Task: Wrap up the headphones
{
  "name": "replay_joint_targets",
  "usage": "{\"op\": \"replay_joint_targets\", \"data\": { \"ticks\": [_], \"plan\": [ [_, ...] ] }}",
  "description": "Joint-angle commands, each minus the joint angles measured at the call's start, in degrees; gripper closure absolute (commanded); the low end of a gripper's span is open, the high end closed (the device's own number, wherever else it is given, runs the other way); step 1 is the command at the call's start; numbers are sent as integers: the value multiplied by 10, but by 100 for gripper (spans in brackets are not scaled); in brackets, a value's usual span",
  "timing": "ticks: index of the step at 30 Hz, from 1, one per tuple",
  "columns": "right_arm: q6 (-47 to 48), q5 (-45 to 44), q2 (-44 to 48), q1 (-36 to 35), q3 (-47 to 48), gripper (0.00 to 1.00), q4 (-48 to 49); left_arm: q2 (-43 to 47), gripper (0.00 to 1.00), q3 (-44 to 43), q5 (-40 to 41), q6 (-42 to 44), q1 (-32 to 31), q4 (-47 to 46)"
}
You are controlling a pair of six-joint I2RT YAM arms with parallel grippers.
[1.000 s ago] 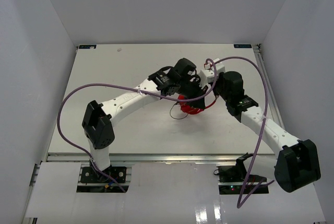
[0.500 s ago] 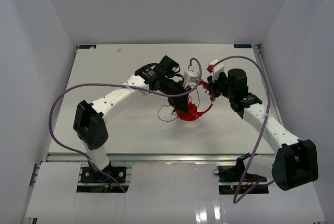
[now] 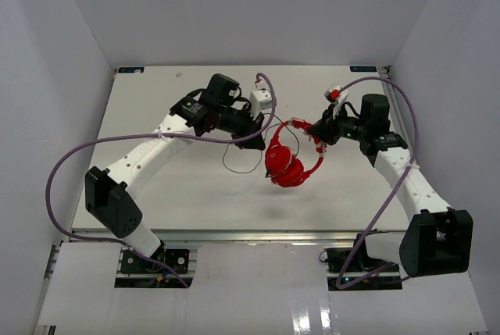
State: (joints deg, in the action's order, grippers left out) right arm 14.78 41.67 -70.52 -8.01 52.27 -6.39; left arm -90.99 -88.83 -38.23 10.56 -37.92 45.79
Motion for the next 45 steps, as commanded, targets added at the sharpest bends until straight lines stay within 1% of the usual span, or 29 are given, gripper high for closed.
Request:
{"op": "replay_joint_targets", "data": {
  "ticks": [1,3,5,6,7,10,12,13,15,17,19,22,24,25,26,28,30,34,40,42,45],
  "plan": [
    [20,126,40,-1,24,92,-41,-23,100,-4,19,40,17,-14],
    [16,136,45,1,26,92,-47,-34,100,4,26,49,17,-16],
    [-9,152,49,7,28,92,-44,-32,100,22,20,52,17,-29],
    [-30,156,50,10,30,92,-32,-28,99,35,14,49,17,-55],
    [-79,161,44,11,32,92,-24,-22,97,62,7,40,17,-73],
    [-174,169,33,19,40,92,22,20,90,114,-2,12,17,-167],
    [-261,171,24,27,42,92,48,54,80,159,-6,-22,18,-242],
    [-285,172,20,32,45,92,56,74,78,185,-10,-40,18,-282],
    [-351,186,13,45,45,92,106,98,68,234,-12,-66,18,-338],
    [-403,200,11,50,41,92,143,119,62,262,-21,-96,19,-405],
    [-464,211,8,53,39,92,189,124,56,290,-30,-127,19,-446],
    [-511,199,5,57,49,92,205,118,50,314,-51,-162,19,-529],
    [-558,183,4,59,55,92,221,112,46,330,-63,-186,19,-598],
    [-560,177,2,59,56,92,227,109,44,338,-67,-196,19,-623],
    [-587,176,-2,60,59,92,235,104,43,352,-70,-212,19,-640],
    [-653,174,-9,60,62,92,271,96,42,378,-73,-236,19,-708],
    [-694,170,-18,61,68,92,293,83,40,393,-74,-263,19,-761],
    [-733,152,-26,71,99,92,298,54,40,426,-81,-312,18,-874],
    [-803,131,-43,95,131,92,322,34,38,467,-58,-333,17,-937],
    [-825,128,-50,97,133,92,340,38,35,470,-53,-326,17,-931],
    [-855,119,-59,103,132,92,372,41,34,467,-47,-307,17,-908]
  ]
}}
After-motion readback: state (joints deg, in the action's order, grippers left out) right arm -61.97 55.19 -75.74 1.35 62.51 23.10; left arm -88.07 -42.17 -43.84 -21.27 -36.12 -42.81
